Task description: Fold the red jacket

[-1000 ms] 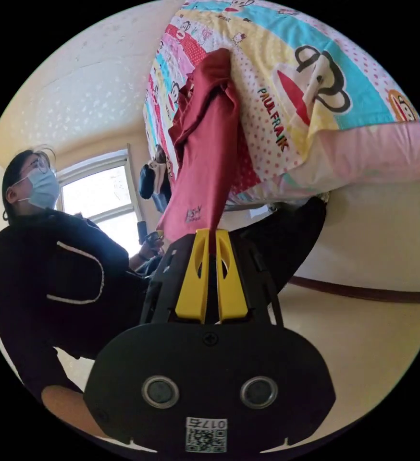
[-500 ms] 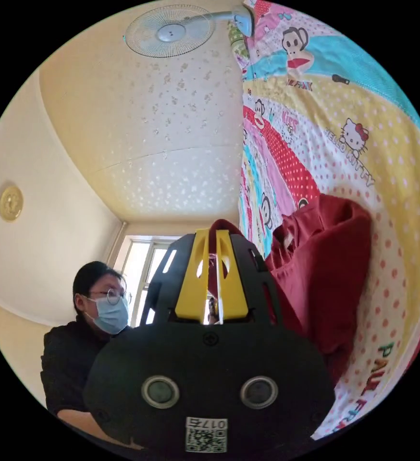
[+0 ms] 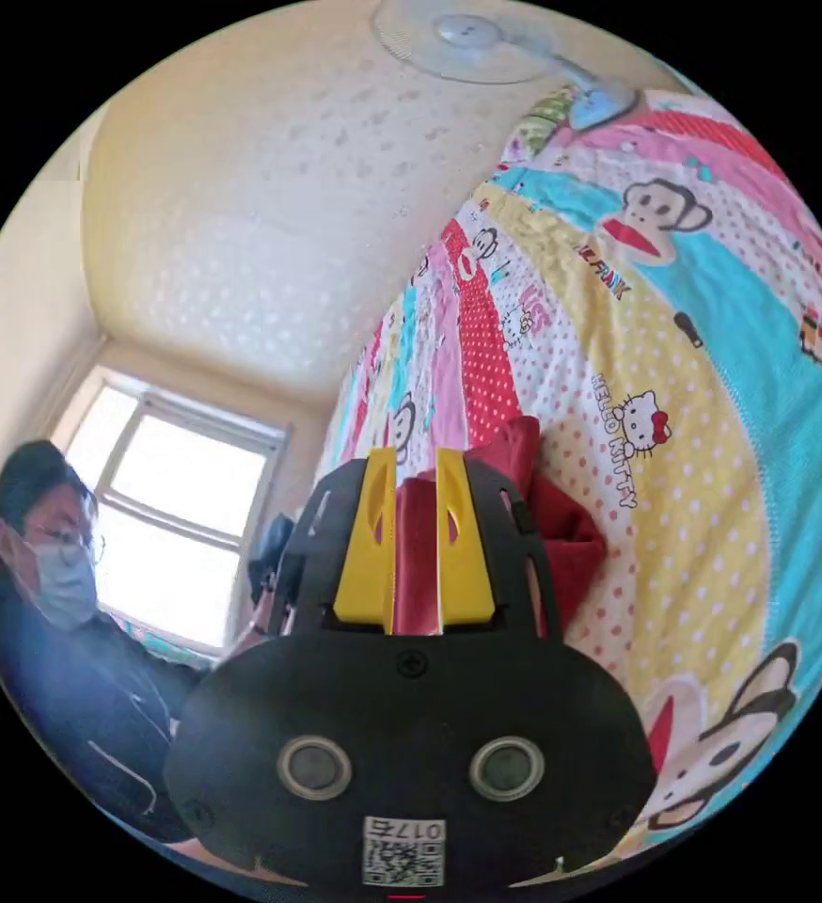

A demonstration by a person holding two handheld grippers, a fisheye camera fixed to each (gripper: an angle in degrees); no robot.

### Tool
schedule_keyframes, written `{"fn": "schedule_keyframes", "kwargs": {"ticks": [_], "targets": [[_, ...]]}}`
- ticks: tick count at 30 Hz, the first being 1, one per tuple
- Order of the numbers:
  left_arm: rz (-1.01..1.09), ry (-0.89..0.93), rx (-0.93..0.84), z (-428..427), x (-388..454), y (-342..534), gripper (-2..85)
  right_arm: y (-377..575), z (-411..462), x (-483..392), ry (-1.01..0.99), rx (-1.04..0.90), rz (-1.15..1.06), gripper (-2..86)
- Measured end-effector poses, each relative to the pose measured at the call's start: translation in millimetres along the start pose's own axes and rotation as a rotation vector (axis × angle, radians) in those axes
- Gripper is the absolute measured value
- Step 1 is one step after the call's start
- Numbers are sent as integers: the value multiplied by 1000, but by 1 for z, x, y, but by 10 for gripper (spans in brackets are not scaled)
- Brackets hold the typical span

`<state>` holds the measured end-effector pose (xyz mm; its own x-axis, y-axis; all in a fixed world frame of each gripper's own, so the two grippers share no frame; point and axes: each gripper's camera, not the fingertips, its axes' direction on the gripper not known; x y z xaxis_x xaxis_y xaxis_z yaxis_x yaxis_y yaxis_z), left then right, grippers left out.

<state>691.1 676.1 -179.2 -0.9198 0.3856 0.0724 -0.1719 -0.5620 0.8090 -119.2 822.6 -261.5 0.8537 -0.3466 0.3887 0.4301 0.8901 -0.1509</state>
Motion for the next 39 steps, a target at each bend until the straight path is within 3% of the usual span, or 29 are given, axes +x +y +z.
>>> {"fn": "schedule_keyframes", "kwargs": {"ticks": [4, 5, 8, 15, 19, 22, 29, 33, 39], "targets": [[246, -155, -178, 52, 58, 31, 40, 57, 69, -82, 379, -425, -414, 30], [278, -178, -264, 78, 63, 40, 16, 79, 97, -86, 582, -545, -491, 20], [240, -303, -413, 120, 39, 66, -5, 124, 122, -83, 810, -552, -720, 10], [125, -380, -253, 48, 48, 80, 0, 90, 118, -108, 676, -503, -378, 13], [-30, -286, -222, 36, 35, 100, 89, 92, 127, -165, 718, -406, -528, 23], [-181, -225, -222, 36, 10, 118, 123, 89, 148, -177, 693, -465, -468, 29], [-347, -134, -131, 22, -14, 127, 112, 72, 190, -232, 549, -402, -438, 39], [-300, -190, -179, 15, -7, 118, 122, 57, 223, -268, 453, -398, -430, 47], [-358, -71, -156, 10, -33, 120, 111, 39, 286, -317, 330, -443, -460, 63]]}}
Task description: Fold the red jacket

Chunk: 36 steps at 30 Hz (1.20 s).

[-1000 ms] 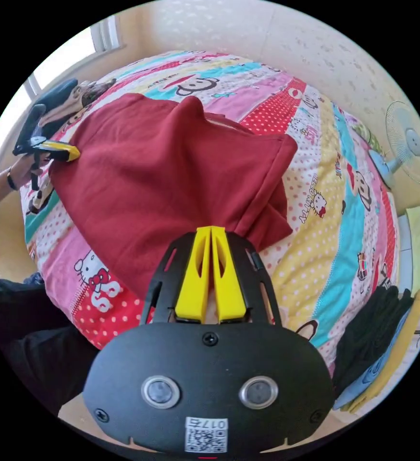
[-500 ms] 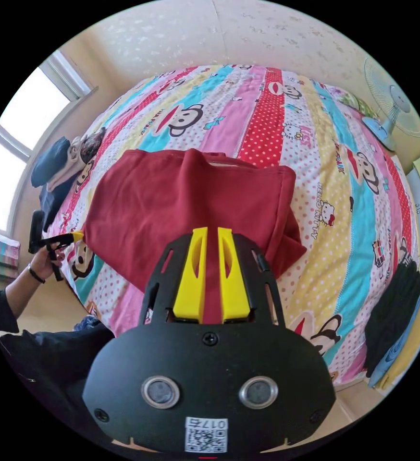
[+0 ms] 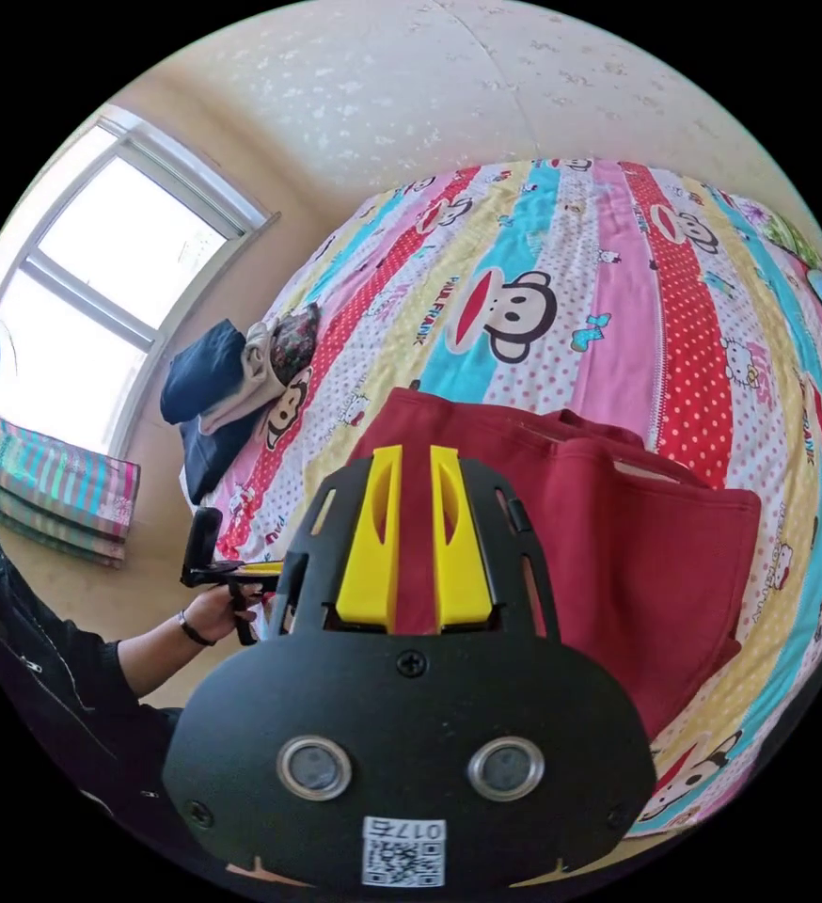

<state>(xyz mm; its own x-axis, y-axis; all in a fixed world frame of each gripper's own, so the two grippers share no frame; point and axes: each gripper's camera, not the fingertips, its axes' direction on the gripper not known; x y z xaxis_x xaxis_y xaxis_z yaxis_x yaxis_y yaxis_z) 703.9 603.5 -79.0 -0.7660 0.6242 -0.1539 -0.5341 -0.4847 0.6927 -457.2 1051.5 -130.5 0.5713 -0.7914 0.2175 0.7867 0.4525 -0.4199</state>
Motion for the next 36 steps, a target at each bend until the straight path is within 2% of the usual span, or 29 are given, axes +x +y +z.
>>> {"fn": "schedule_keyframes", "kwargs": {"ticks": [3, 5, 9, 12, 20, 24, 27, 30, 36], "targets": [[12, 15, -37, -4, -1, -5, 91, -33, 32, -20, 4, -180, 3, 82], [21, 29, -72, -7, 3, -7, 73, -58, 70, -40, 88, -420, -4, 113], [60, 96, -41, -22, 34, -9, 56, -90, 88, -84, 126, -411, -16, 138], [137, 63, -3, -29, 70, -7, 55, -111, 116, -124, 199, -506, -57, 148], [183, 73, 65, -42, 113, 0, 52, -121, 207, -173, 682, -721, -218, 126], [171, 46, 66, -53, 116, 4, 52, -112, 217, -170, 764, -717, -270, 98], [152, 72, 66, -57, 117, 8, 52, -105, 204, -160, 732, -686, -305, 69], [153, 141, 54, -58, 132, 10, 51, -106, 150, -138, 584, -565, -268, 53], [275, 165, 22, -39, 233, 14, 51, -79, -8, -19, 116, -242, -89, 39]]}}
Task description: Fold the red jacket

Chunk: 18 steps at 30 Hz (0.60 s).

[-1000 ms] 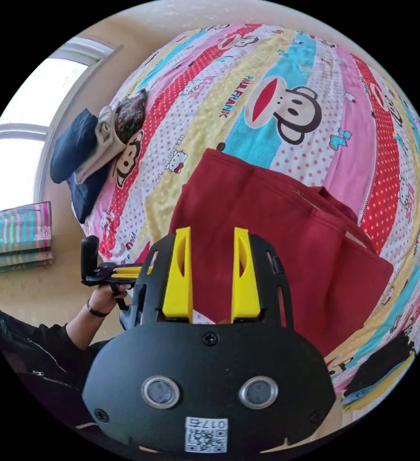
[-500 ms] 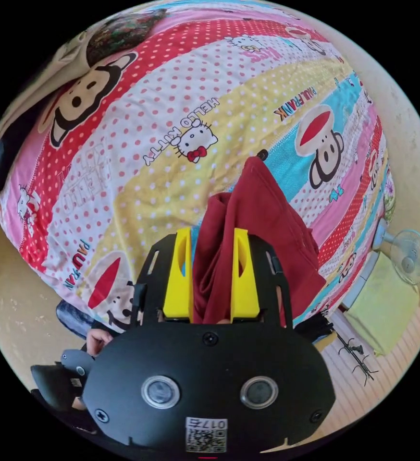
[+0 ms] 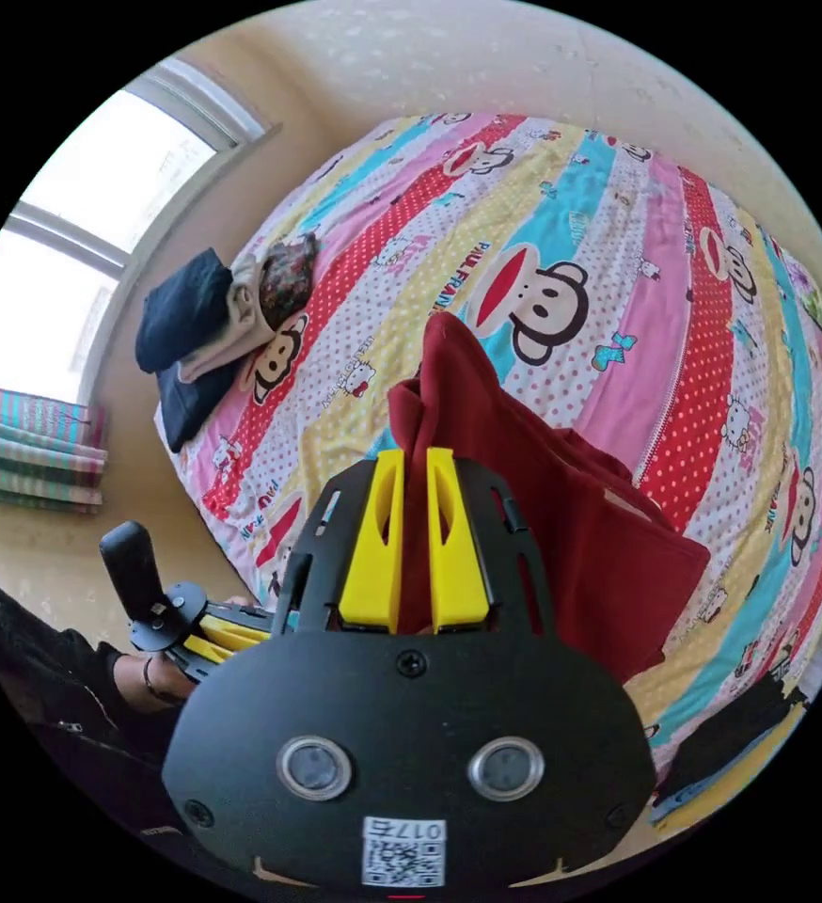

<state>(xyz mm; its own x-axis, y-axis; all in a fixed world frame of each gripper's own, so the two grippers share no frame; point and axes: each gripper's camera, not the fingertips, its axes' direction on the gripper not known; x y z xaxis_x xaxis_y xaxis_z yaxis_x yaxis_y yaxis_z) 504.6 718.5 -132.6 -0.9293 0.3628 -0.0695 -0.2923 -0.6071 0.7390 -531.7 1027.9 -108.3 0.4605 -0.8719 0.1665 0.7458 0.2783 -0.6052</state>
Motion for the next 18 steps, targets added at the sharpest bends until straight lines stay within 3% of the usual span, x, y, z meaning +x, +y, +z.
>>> {"fn": "schedule_keyframes", "kwargs": {"ticks": [5, 11, 15, 18], "targets": [[96, 45, -29, 81, 77, -11, 51, 108, -76, 148, -159, 196, 136, 39], [102, 73, -124, 223, 113, 4, 13, 233, -33, 301, -217, 242, 378, 55], [38, 199, -178, 282, 115, 28, -8, 272, 7, 349, -242, 196, 490, 74], [124, 160, -157, 264, 144, 34, -10, 288, -17, 350, -214, 294, 498, 77]]}}
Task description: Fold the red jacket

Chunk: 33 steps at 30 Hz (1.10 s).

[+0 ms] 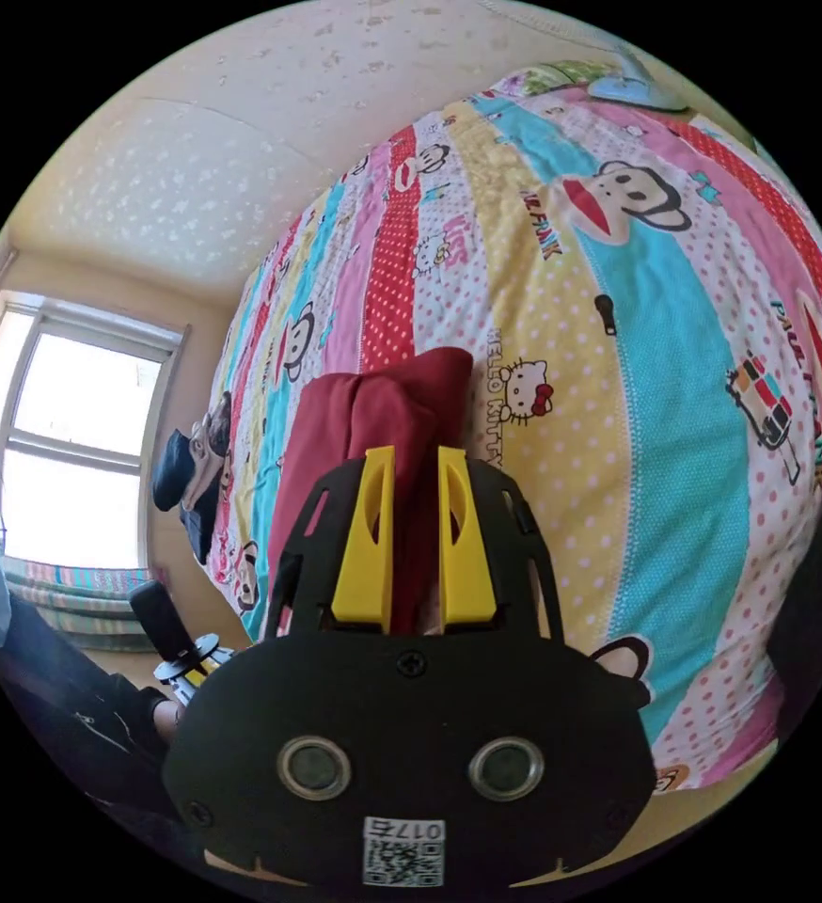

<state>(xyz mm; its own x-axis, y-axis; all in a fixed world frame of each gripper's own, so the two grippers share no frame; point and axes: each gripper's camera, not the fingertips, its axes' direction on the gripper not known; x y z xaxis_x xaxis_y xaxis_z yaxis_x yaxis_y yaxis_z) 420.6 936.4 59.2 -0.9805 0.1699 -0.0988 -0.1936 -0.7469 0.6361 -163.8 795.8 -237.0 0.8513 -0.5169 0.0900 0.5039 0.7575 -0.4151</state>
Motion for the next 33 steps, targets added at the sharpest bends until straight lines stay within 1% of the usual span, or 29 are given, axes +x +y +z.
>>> {"fn": "schedule_keyframes", "kwargs": {"ticks": [1, 3, 4, 6, 7, 8, 9, 10, 11, 12, 13, 14, 15, 16, 17, 18, 20, 21, 23, 25, 26, 27, 28, 29, 30, 31, 32, 33], "targets": [[18, -33, 10, -7, 8, -1, -10, 2, -12, -11, -1, 39, -49, 78], [96, -216, 71, -37, 37, -7, -9, 3, -24, -34, -33, 68, -152, 79], [112, -272, 87, -44, 42, -10, -9, 3, -26, -49, -68, 70, -223, 80], [198, -470, 130, -58, 55, -23, -8, 1, -16, -67, -59, 34, -301, 83], [227, -518, 131, -57, 56, -27, -8, 0, -3, -76, 17, 11, -350, 83], [266, -614, 111, -51, 55, -34, -8, 1, 16, -79, 134, -10, -392, 82], [285, -698, 52, -37, 47, -41, -8, 2, 28, -77, 195, -25, -412, 81], [282, -745, 8, -27, 40, -42, -8, 4, 57, -66, 314, -83, -435, 80], [252, -836, -97, -2, 17, -40, -8, 9, 90, -45, 354, -166, -458, 78], [259, -840, -127, 18, -1, -29, -8, 13, 99, -32, 327, -153, -456, 77], [258, -842, -103, 22, -4, -24, -9, 20, 96, -11, 219, -63, -445, 74], [291, -826, -47, 23, 4, -16, -9, 18, 88, 4, 134, -70, -411, 71], [325, -840, -64, 26, 16, -15, -10, 16, 83, 9, 106, -95, -390, 69], [346, -855, -82, 29, 22, -14, -10, 16, 70, 13, 100, -99, -344, 67], [374, -884, -117, 31, 35, -13, -10, 25, 50, 9, 107, -33, -349, 65], [363, -897, -152, 29, 47, -14, -10, 33, 40, 5, 100, -1, -372, 64], [333, -900, -161, 17, 65, -15, -10, 66, 13, -9, 65, 50, -424, 63], [335, -889, -116, 6, 77, -13, -10, 75, 12, -10, 62, 41, -417, 64], [355, -832, -49, -5, 88, -7, -10, 111, 29, -2, 62, -47, -382, 64], [352, -775, -71, 0, 83, -2, -10, 145, 59, 17, 112, -105, -370, 60], [294, -788, -210, 17, 65, 2, -10, 174, 69, 33, 110, -7, -407, 55], [274, -814, -267, 27, 52, 13, -10, 186, 70, 42, 97, 56, -404, 52], [287, -812, -235, 26, 53, 18, -10, 193, 69, 59, 14, 85, -343, 46], [290, -804, -222, 21, 59, 18, -10, 188, 62, 72, -77, 70, -247, 41], [284, -798, -273, 17, 66, 10, -10, 185, 58, 74, -108, 62, -222, 40], [289, -794, -285, 13, 70, 7, -10, 181, 47, 70, -126, 66, -236, 37], [286, -788, -261, 0, 77, 2, -10, 183, 36, 56, -92, 114, -306, 35], [259, -765, -179, -18, 80, 1, -10, 186, 32, 48, -64, 141, -343, 34]]}}
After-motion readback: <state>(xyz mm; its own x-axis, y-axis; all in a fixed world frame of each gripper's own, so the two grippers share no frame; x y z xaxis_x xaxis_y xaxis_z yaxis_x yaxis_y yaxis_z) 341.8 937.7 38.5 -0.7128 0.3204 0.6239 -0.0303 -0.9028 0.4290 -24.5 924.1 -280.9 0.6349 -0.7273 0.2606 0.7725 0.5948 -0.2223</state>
